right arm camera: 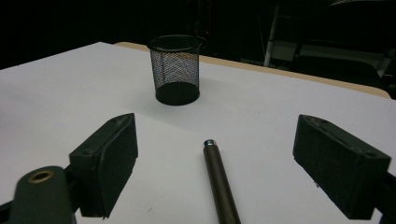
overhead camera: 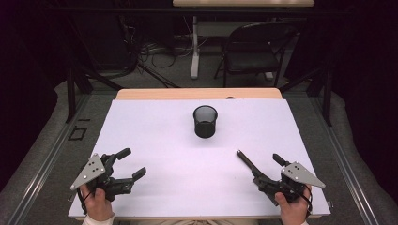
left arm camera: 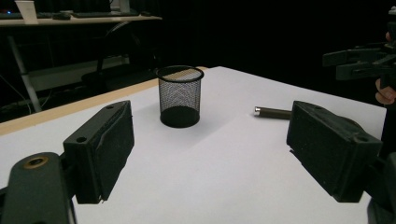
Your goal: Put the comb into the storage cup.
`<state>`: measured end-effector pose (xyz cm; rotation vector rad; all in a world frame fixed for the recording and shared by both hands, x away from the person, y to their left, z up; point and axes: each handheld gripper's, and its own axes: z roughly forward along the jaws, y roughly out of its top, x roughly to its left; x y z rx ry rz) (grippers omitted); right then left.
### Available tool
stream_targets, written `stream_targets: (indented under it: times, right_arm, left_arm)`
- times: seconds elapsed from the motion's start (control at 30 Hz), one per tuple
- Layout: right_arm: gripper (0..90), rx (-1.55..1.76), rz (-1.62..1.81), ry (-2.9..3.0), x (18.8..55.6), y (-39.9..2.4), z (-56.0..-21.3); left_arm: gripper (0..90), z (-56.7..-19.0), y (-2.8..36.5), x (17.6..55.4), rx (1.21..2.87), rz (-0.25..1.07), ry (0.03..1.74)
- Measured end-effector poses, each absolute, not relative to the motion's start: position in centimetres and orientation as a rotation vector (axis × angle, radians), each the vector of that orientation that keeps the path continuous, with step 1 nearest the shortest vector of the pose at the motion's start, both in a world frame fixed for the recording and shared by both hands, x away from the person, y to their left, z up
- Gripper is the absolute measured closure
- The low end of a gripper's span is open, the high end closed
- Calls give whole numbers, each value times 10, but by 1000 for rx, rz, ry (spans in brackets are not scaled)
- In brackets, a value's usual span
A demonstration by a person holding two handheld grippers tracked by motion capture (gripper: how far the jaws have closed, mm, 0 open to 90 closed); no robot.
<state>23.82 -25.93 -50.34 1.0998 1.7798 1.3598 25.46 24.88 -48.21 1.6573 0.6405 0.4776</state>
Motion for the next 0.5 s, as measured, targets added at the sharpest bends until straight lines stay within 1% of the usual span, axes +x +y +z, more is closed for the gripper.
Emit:
stream_targets:
  times: [0.33, 0.4, 0.43, 0.47, 0.5]
  right_arm:
    - [132, 1151, 1334, 1790, 247, -261, -507]
    - [96, 1168, 1316, 1815, 253, -258, -509]
    - [96, 1168, 1316, 1815, 253, -258, -509]
    - [67, 1174, 1305, 1829, 256, -256, -510]
    - [67, 1174, 1305, 1829, 256, -256, -510]
  left_arm:
    - [153, -484, 252, 252, 1657, 484, 649]
    - [153, -485, 253, 252, 1659, 490, 655]
    - [153, -485, 253, 251, 1654, 489, 656]
    - [153, -486, 254, 250, 1652, 491, 665]
    - [154, -486, 254, 250, 1652, 491, 665]
